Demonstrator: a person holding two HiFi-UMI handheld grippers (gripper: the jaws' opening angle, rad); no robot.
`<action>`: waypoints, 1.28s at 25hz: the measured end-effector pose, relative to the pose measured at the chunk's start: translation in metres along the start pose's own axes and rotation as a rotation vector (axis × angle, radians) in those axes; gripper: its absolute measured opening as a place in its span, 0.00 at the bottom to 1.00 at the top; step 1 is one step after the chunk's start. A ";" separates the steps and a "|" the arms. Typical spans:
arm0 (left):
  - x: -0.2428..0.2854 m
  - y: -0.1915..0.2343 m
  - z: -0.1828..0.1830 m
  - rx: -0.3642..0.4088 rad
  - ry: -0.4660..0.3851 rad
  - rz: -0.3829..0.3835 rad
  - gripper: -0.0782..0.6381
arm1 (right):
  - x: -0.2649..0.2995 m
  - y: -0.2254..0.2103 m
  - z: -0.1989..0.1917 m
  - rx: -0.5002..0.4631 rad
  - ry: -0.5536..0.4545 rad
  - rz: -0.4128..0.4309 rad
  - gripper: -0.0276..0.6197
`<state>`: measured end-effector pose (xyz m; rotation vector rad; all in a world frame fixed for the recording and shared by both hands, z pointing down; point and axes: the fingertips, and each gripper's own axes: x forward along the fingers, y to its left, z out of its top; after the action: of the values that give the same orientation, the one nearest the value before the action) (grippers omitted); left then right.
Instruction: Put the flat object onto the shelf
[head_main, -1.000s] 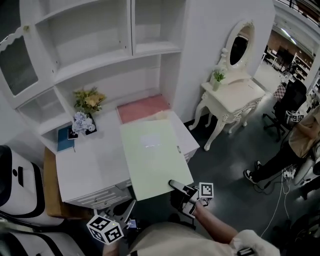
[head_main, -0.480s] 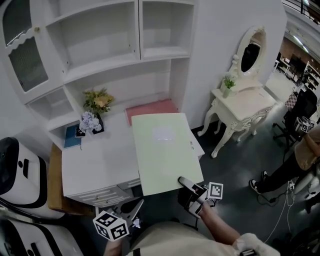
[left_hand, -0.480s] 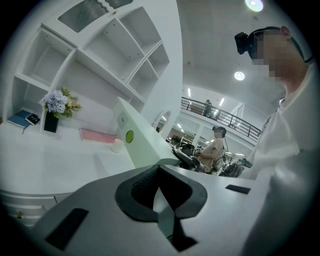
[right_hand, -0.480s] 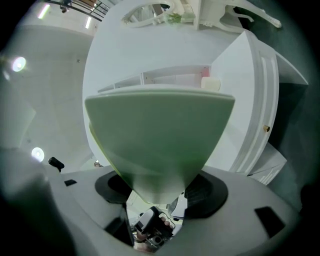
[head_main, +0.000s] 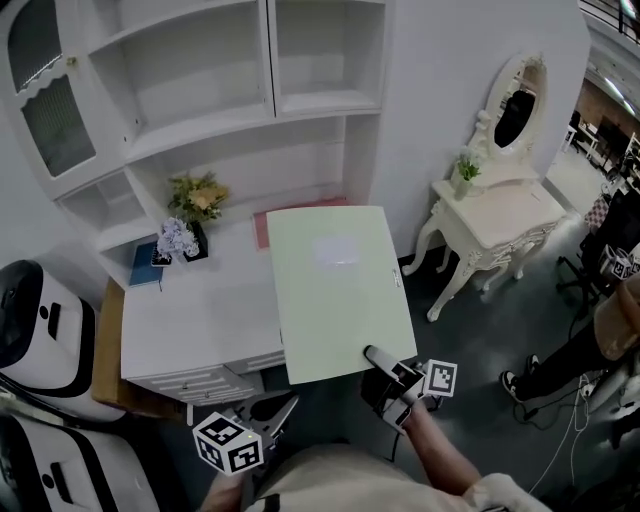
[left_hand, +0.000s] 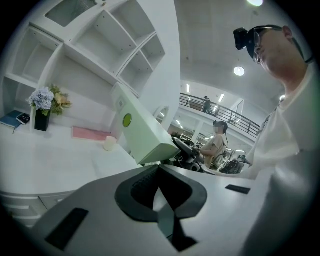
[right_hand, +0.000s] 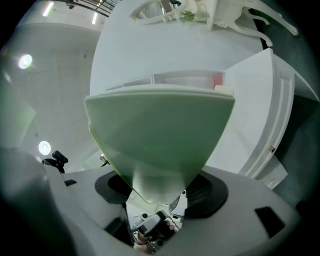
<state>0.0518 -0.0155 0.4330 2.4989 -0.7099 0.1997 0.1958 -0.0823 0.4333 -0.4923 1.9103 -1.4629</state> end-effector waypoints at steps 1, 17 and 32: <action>0.004 -0.004 0.000 0.002 0.003 0.001 0.13 | -0.002 0.002 0.004 -0.007 0.005 0.002 0.50; 0.034 -0.030 -0.003 -0.005 0.034 0.074 0.13 | 0.005 0.031 0.083 -0.048 0.011 0.081 0.50; 0.048 0.020 0.029 -0.028 -0.032 0.002 0.13 | 0.039 0.040 0.120 -0.128 -0.029 0.058 0.50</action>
<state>0.0817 -0.0672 0.4305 2.4802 -0.7238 0.1499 0.2570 -0.1788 0.3670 -0.5091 1.9868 -1.2953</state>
